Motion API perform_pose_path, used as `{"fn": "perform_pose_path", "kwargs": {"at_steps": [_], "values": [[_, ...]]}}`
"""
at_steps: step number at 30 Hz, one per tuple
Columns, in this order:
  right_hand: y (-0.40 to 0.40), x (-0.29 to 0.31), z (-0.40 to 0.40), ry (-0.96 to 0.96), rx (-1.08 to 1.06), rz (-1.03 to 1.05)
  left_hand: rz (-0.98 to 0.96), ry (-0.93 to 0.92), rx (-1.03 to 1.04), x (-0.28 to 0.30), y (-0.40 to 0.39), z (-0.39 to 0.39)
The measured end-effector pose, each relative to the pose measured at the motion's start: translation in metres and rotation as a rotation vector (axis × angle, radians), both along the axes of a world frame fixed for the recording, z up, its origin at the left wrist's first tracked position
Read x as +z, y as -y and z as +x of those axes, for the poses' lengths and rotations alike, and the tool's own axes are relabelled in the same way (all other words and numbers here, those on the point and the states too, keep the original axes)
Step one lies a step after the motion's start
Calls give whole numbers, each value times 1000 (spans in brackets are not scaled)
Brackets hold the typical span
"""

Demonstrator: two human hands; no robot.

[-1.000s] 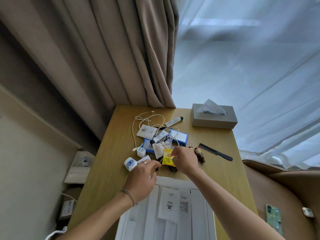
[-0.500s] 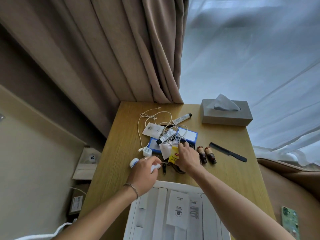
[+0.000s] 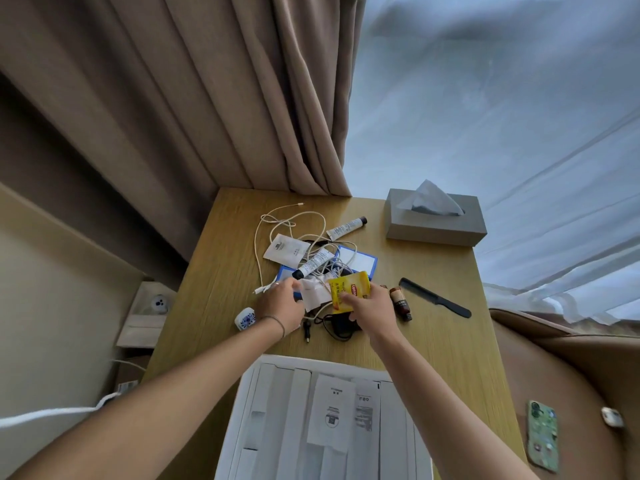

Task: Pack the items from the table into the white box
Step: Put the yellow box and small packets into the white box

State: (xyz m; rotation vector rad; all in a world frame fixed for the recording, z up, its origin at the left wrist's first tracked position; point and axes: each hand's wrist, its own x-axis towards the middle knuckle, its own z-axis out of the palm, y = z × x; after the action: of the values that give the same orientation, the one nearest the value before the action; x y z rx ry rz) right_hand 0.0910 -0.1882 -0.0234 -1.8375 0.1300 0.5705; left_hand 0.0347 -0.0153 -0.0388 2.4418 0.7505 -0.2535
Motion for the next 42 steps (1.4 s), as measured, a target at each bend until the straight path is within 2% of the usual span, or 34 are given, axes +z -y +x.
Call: {"fn": "perform_pose_path", "kwargs": {"at_steps": [2, 5, 8, 13, 20, 26, 30, 33, 36, 39, 42], "values": [[5, 5, -4, -7, -30, 44, 46, -64, 21, -7, 4, 7], [11, 10, -9, -7, -12, 32, -17, -106, 140, -19, 10, 17], [17, 12, -11, -17, -4, 20, -109, -27, 277, -25, 15, 26], [28, 17, -16, -42, -40, 45, -250, 89, 390, -30, 15, 30], [39, 34, -26, -80, -49, 138, -413, 218, 323, -12, 17, 22], [48, 46, -40, -105, -67, 190, -371, 357, 334, 28, 20, -1], [53, 46, -55, -116, -44, 164, -463, 442, 389, 48, 18, -24], [59, 46, -73, -120, 35, 191, -582, 472, 502, 57, 16, -44], [65, 41, -95, -124, 164, 112, -738, 513, 650, 63, 14, -67], [68, 29, -122, -148, 357, -42, -936, 538, 787, 66, 14, -87], [69, 10, -144, -166, 605, -267, -1005, 531, 813, 67, 16, -105]]}}
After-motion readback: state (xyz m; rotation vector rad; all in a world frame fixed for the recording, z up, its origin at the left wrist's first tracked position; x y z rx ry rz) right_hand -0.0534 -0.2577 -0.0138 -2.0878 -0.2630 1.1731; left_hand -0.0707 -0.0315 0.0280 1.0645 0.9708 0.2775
